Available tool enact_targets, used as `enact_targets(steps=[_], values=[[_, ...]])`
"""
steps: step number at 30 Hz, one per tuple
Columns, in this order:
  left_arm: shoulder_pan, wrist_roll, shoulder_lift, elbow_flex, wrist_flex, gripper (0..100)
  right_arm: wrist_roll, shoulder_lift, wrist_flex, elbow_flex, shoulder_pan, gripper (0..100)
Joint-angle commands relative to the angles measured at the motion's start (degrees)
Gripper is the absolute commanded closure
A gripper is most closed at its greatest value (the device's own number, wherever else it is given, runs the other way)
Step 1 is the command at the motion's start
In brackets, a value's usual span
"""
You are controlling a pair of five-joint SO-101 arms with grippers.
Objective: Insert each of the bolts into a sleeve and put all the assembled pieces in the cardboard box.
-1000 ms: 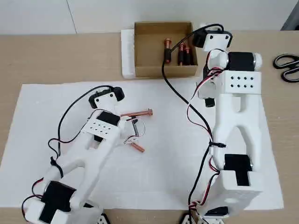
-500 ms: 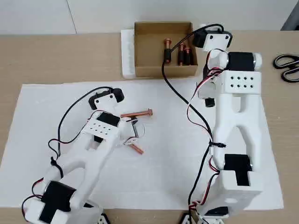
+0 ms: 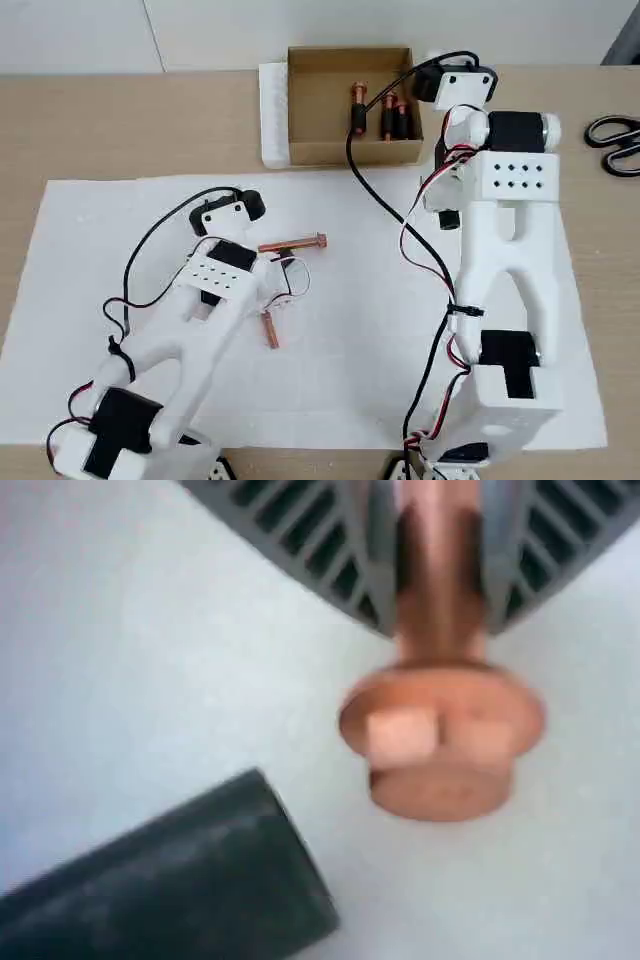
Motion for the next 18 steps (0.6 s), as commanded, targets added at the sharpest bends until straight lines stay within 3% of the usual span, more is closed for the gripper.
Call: enact_targets(steps=[1, 6, 13, 18], values=[[0.3, -0.7, -1.0, -0.7, -0.4, 99, 0.3, -3.5, 0.4, -2.8, 0.6, 99.5], [-1.3, -9.5, -1.0, -8.7, 6.7, 99, 0.4, -3.5, 0.4, -2.8, 0.9, 99.5], [-11.3, -26.2, -0.5, -19.8, 14.9, 99, 0.4, -3.5, 0.4, -2.8, 1.8, 99.5], [-15.7, -48.9, 1.5, -17.4, 8.7, 99, 0.3, -3.5, 0.4, -2.8, 1.6, 99.5]])
